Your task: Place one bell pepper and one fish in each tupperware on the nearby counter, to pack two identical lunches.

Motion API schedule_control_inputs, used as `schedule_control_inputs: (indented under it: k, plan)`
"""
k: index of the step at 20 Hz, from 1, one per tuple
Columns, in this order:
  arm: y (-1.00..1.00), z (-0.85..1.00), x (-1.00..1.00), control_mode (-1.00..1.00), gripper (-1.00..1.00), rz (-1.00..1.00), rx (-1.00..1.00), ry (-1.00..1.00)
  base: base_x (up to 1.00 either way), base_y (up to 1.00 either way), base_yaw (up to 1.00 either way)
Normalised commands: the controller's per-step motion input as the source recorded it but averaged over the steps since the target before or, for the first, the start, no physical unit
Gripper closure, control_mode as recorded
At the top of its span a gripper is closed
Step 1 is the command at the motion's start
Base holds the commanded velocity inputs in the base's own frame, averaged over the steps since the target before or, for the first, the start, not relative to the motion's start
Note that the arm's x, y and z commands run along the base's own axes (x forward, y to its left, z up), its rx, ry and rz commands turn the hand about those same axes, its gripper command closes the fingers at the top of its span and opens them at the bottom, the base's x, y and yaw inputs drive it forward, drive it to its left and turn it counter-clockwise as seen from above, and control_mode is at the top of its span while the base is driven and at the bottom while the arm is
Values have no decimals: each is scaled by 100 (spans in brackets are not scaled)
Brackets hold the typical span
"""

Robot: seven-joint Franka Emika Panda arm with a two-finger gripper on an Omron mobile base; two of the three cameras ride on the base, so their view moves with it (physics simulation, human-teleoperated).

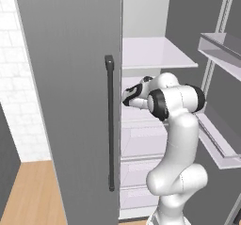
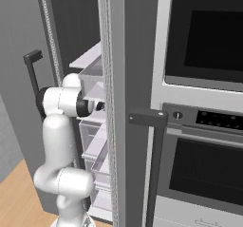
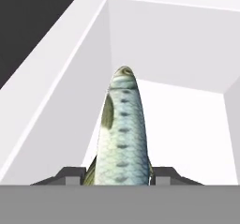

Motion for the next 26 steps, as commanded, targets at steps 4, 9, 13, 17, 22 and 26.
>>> schedule_control_inputs:
  k: [4, 9, 13, 17, 22, 26]
  plan:
    - [0, 0, -9, -100, 100, 0, 0, -1, 0, 0, 0]
    - [-14, 0, -44, -100, 100, -2, 1, -10, 0, 0, 0]
    - [-4, 14, -40, -100, 100, -5, 0, -38, 0, 0, 0]
    - [0, 66, -54, -100, 100, -9, 0, -47, 0, 0, 0]
    - [-3, 98, -99, -100, 100, -17, 0, -30, 0, 0, 0]
    - [0, 100, -100, -100, 100, -14, 0, -20, 0, 0, 0]
